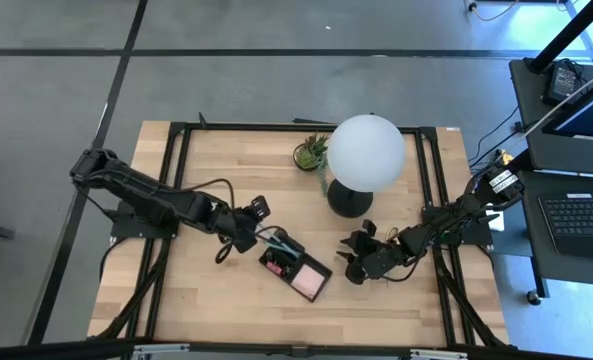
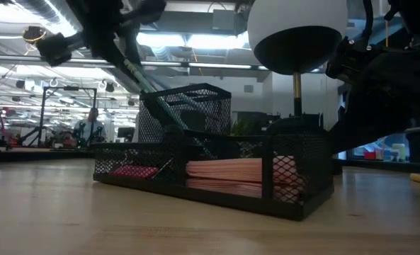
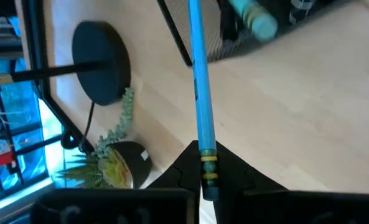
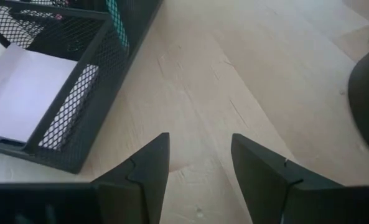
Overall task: Pick and place office supplies into organizer
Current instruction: Put the blue pencil into the desk organizer
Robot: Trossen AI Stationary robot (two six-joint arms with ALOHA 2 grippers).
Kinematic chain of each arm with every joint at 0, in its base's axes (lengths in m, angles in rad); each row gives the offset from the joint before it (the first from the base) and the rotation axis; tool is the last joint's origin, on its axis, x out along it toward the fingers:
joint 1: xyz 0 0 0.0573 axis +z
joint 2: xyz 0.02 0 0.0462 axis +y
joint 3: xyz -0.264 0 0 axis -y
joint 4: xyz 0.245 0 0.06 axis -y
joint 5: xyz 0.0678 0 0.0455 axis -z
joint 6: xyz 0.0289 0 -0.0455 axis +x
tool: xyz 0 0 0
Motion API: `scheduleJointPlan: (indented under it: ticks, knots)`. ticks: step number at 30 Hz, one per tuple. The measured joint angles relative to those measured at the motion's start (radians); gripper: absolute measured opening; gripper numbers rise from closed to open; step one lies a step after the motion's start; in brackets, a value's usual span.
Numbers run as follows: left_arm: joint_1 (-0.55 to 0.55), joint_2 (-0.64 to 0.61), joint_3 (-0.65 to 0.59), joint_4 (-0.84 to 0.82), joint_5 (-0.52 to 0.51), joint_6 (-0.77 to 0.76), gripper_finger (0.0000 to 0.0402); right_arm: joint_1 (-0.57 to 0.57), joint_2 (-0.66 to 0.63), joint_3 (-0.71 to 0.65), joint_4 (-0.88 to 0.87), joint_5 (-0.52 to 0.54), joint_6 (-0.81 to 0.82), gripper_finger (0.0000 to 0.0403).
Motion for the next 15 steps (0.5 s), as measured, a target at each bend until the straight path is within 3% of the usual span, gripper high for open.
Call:
scheduleJointPlan:
  ticks: [9, 15]
  knots:
    - [0.0, 0.014, -0.001, -0.013, -0.101, 0.043, 0.001, 0.0, 0.0, 0.0, 0.0, 0.0, -0.001, 0.0174]
    - [-0.004, 0.001, -0.001, -0.006, -0.076, 0.049, 0.001, 0.0, 0.0, 0.0, 0.0, 0.0, -0.002, 0.0174]
